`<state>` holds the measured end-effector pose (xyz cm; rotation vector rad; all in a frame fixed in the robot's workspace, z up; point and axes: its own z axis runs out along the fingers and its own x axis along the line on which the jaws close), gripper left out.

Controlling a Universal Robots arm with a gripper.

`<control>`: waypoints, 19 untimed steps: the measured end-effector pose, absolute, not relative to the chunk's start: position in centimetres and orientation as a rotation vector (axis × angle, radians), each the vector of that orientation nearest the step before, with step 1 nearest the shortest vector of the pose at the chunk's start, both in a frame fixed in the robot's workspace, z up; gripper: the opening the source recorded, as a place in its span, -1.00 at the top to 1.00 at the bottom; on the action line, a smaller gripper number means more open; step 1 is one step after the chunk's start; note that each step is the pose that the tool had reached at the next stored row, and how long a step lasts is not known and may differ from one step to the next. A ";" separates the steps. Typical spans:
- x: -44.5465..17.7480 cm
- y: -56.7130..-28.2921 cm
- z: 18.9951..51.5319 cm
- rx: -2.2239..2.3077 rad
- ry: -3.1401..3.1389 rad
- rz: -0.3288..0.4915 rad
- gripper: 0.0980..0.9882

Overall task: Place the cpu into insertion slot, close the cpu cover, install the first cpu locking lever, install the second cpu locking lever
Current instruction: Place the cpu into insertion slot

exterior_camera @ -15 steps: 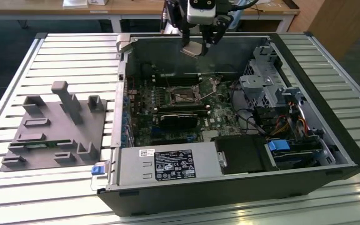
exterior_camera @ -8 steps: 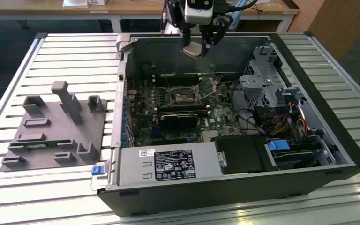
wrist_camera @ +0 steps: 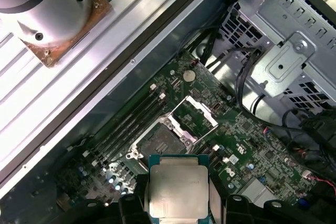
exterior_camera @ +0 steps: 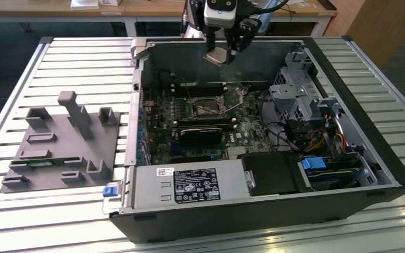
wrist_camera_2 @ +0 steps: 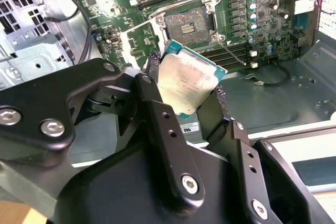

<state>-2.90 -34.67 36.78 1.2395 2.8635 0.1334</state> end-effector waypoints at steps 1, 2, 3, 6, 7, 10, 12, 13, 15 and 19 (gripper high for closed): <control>-2.9 -34.7 36.8 1.249 2.859 0.133 0.01; -2.9 -34.7 36.8 1.260 2.854 0.133 0.01; -2.9 -34.7 36.7 1.270 2.849 0.133 0.01; -2.9 -34.7 36.7 1.301 2.834 0.132 0.01; -2.9 -34.7 36.7 1.315 2.827 0.132 0.01; -2.9 -34.6 36.7 1.364 2.802 0.131 0.01; -2.9 -34.6 36.6 1.401 2.782 0.130 0.01; -2.9 -34.6 36.6 1.419 2.772 0.130 0.01; -2.9 -34.6 36.6 1.456 2.752 0.128 0.01; -2.9 -34.6 36.5 1.517 2.716 0.126 0.01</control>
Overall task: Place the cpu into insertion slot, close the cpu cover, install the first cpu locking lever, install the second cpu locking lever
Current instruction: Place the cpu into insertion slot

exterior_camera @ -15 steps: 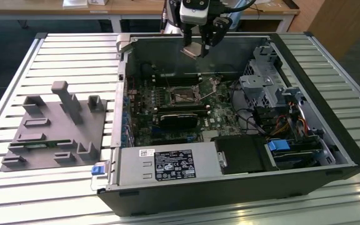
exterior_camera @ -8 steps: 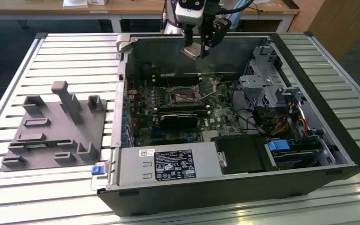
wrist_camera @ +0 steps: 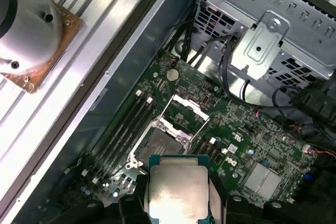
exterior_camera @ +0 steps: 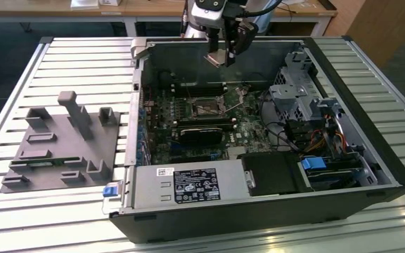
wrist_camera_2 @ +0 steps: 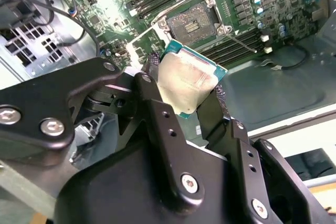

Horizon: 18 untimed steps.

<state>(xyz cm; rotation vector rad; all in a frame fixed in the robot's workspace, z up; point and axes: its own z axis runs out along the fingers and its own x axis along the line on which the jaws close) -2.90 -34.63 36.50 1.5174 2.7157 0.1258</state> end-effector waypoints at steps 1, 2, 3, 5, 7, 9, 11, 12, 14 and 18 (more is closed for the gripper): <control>-2.9 -34.6 36.5 1.532 2.707 0.125 0.01; -2.9 -34.6 36.5 1.547 2.698 0.125 0.01; -2.9 -34.6 36.4 1.562 2.689 0.124 0.01; -2.9 -34.6 36.4 1.589 2.671 0.124 0.01; -2.9 -34.6 36.4 1.618 2.653 0.123 0.01; -2.9 -34.6 36.3 1.646 2.635 0.122 0.01; -2.9 -34.6 36.3 1.675 2.615 0.122 0.01; -2.9 -34.6 36.3 1.689 2.606 0.121 0.01; -2.9 -34.6 36.2 1.716 2.588 0.121 0.01; -2.9 -34.6 36.2 1.768 2.550 0.119 0.01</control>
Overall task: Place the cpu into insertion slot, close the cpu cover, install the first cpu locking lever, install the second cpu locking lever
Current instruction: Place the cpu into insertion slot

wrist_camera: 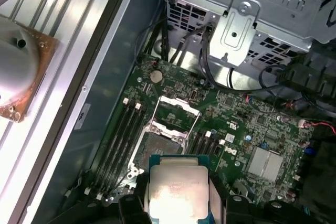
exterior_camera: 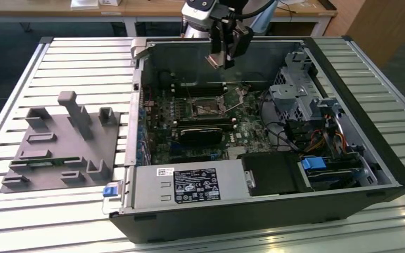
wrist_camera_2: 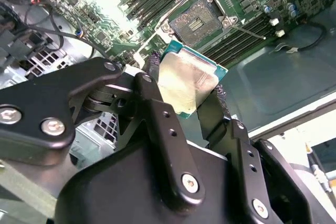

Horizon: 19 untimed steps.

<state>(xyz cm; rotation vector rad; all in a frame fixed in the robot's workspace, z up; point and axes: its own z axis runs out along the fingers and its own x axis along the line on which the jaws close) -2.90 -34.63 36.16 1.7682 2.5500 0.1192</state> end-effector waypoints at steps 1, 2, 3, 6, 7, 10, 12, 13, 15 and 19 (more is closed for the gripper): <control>-2.9 -34.6 36.1 1.780 2.542 0.119 0.01; -2.9 -34.6 36.1 1.790 2.534 0.118 0.01; -2.9 -34.6 36.1 1.800 2.527 0.118 0.01; -2.9 -34.6 36.1 1.828 2.505 0.117 0.01; -2.9 -34.6 36.1 1.837 2.498 0.117 0.01; -2.9 -34.6 36.0 1.865 2.476 0.116 0.01; -2.9 -34.6 36.0 1.882 2.462 0.116 0.01; -2.9 -34.6 36.0 1.891 2.455 0.116 0.01; -2.9 -34.6 35.9 1.919 2.432 0.115 0.01; -2.9 -34.5 35.9 1.966 2.393 0.113 0.01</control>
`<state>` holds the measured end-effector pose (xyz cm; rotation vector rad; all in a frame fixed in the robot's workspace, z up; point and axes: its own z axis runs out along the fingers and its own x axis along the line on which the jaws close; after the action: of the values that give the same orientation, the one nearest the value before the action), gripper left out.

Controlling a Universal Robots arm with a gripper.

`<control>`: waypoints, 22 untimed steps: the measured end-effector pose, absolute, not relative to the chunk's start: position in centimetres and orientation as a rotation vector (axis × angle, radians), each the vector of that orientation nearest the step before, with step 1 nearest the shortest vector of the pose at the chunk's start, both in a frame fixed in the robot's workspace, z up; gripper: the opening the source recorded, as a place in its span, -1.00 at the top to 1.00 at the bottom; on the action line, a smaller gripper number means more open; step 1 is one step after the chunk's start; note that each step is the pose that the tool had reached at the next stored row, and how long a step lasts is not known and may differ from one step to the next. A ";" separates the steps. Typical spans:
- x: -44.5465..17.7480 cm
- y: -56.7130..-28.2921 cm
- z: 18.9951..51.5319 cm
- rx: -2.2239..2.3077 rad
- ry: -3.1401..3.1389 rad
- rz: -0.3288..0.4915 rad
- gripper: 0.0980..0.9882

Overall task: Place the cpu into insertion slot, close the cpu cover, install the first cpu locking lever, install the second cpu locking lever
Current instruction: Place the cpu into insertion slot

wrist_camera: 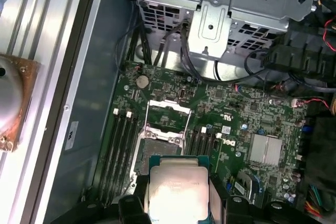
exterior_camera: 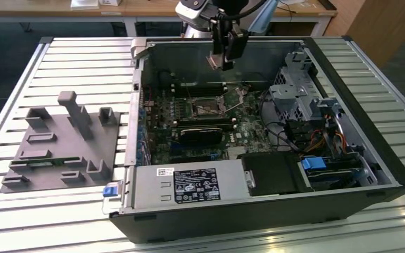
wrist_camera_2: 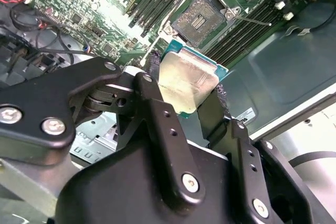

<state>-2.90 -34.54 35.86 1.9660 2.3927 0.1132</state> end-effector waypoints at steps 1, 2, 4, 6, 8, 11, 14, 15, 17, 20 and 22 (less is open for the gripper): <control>-2.9 -34.5 35.8 1.976 2.384 0.113 0.01; -2.9 -34.5 35.8 1.987 2.375 0.113 0.01; -2.9 -34.5 35.8 2.009 2.355 0.112 0.01; -2.9 -34.5 35.7 2.041 2.326 0.111 0.01; -2.9 -34.5 35.7 2.075 2.294 0.110 0.01; -2.9 -34.5 35.6 2.121 2.250 0.108 0.01; -2.9 -34.5 35.5 2.150 2.221 0.107 0.01; -2.9 -34.5 35.5 2.151 2.220 0.107 0.01; -2.9 -34.5 35.3 2.151 2.220 0.107 0.01; -2.9 -34.5 35.1 2.151 2.220 0.106 0.01; -2.9 -34.5 34.9 2.151 2.220 0.106 0.01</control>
<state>-2.91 -34.50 34.95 2.1513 2.2202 0.1060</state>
